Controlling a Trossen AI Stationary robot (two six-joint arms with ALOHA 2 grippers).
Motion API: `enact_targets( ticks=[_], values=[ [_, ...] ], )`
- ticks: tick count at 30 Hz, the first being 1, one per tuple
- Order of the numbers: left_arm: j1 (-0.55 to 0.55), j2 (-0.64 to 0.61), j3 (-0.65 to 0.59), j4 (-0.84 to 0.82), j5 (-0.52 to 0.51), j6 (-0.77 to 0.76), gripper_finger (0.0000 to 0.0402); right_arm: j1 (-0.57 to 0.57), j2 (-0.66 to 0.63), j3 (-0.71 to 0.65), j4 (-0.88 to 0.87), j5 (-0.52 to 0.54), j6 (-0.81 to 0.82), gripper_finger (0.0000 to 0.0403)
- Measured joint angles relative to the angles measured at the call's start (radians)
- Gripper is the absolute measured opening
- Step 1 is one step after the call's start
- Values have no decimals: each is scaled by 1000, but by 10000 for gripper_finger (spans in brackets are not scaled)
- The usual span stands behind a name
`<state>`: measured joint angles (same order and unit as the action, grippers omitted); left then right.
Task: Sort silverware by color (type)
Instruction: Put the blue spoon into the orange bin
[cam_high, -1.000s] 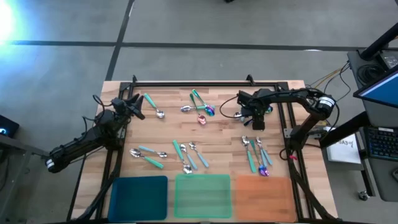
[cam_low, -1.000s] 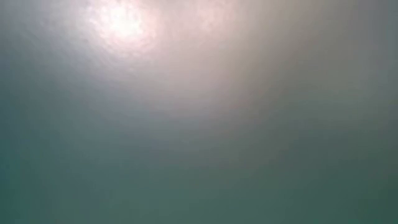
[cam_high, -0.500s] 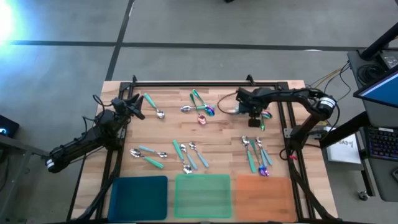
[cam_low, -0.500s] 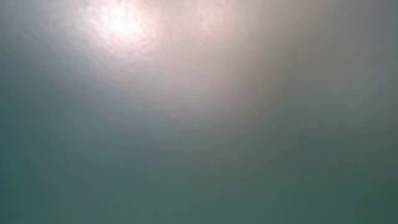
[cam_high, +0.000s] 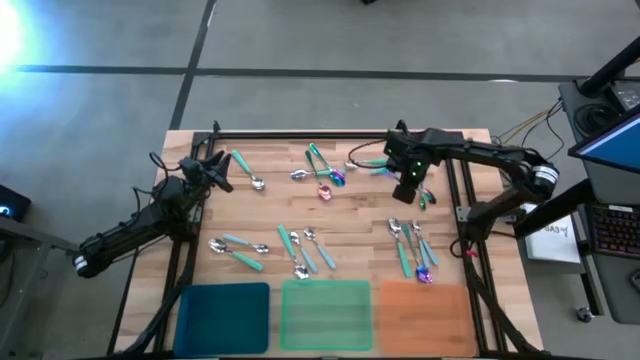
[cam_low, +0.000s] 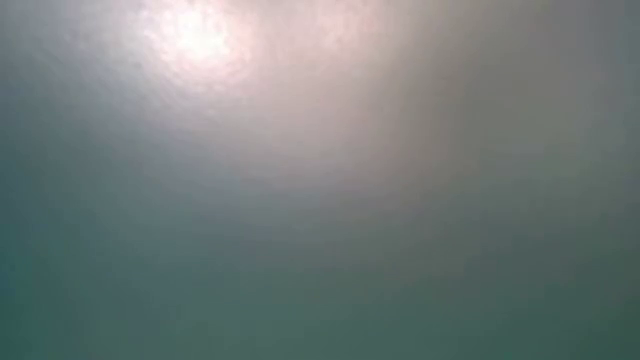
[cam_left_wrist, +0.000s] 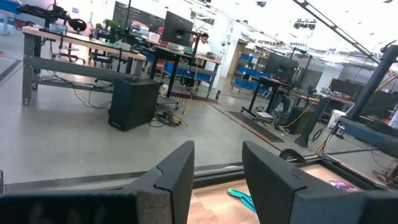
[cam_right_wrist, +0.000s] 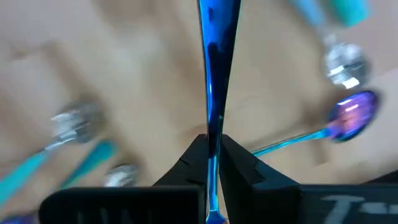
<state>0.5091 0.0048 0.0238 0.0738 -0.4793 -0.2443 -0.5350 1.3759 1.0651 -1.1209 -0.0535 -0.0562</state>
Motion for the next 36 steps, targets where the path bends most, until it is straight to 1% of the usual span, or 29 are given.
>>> enact_targets(
  ticks=[3, 6, 9, 12, 16, 18, 23, 26, 29, 33, 36],
  values=[
    [0, 0, 0, 0, 0, 0, 120, 82, -59, -11, -19, -65, 87, 13],
    [0, 0, 0, 0, 0, 0, 120, 203, -136, -34, -26, -106, 213, 13],
    [0, 0, 0, 0, 0, 0, 120, 365, -197, -59, -22, -104, 383, 13],
    [0, 0, 0, 0, 0, 0, 120, 553, -235, -73, 0, -103, 575, 13],
    [0, 0, 0, 0, 0, 0, 120, 810, -244, -73, 83, -47, 822, 13],
    [0, 0, 0, 0, 0, 0, 120, 917, -235, -73, 122, -34, 935, 13],
    [0, 0, 0, 0, 0, 0, 120, 1142, -184, -73, 166, -35, 1201, 13],
    [0, 0, 0, 0, 0, 0, 120, 1235, -151, -73, 212, -60, 1326, 12],
    [0, 0, 0, 0, 0, 0, 120, 1303, -111, -73, 275, -62, 1382, 12],
    [0, 0, 0, 0, 0, 0, 120, 1345, -47, -73, 334, -64, 1416, 12],
    [0, 0, 0, 0, 0, 0, 120, 1350, 7, -73, 383, -103, 1423, 13]
  ],
)
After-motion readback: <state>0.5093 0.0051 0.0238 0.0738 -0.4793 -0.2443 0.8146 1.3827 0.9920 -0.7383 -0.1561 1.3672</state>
